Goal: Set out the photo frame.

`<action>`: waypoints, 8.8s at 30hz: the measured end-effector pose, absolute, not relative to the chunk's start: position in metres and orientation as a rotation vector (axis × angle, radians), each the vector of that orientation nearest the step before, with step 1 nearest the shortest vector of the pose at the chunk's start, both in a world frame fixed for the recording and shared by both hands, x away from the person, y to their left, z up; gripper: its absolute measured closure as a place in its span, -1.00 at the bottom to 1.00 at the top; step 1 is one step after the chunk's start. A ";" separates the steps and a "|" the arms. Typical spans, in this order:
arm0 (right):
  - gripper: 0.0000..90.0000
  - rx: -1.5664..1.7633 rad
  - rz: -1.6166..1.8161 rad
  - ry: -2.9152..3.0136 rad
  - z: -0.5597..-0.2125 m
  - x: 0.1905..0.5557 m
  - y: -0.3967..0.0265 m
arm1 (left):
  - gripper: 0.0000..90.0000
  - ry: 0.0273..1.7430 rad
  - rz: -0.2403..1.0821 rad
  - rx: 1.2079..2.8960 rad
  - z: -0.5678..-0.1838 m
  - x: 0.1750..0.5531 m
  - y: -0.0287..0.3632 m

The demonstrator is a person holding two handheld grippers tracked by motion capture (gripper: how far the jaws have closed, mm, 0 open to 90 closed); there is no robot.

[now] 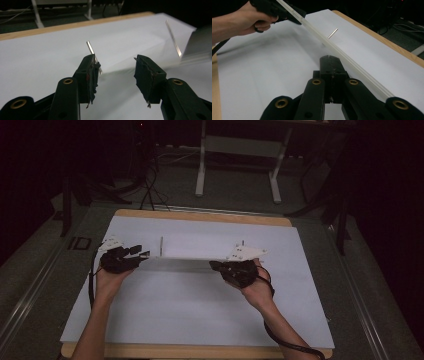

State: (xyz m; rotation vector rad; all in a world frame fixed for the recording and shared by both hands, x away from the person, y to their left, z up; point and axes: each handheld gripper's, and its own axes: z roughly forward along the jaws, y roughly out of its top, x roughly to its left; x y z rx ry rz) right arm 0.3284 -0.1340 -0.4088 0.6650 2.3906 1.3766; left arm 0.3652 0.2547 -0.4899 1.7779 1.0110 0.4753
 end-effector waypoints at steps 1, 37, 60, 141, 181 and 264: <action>1.00 0.664 1.377 2.389 -0.409 0.329 -0.134 | 0.15 1.011 0.490 1.787 -0.490 0.364 0.254; 0.96 0.710 1.390 2.345 -0.401 0.347 -0.133 | 0.09 0.855 0.570 1.828 -0.480 0.368 0.215; 0.62 0.811 1.299 2.260 -0.420 0.351 -0.177 | 0.14 0.885 0.560 1.824 -0.475 0.376 0.215; 0.05 1.002 1.280 2.104 -0.470 0.430 -0.217 | -0.26 0.960 0.574 1.734 -0.481 0.416 0.195; 0.06 1.105 1.247 2.124 -0.460 0.413 -0.221 | -0.23 1.008 0.578 1.799 -0.468 0.400 0.181; -0.20 1.146 1.340 2.222 -0.460 0.366 -0.246 | -0.33 1.068 0.483 1.719 -0.467 0.345 0.191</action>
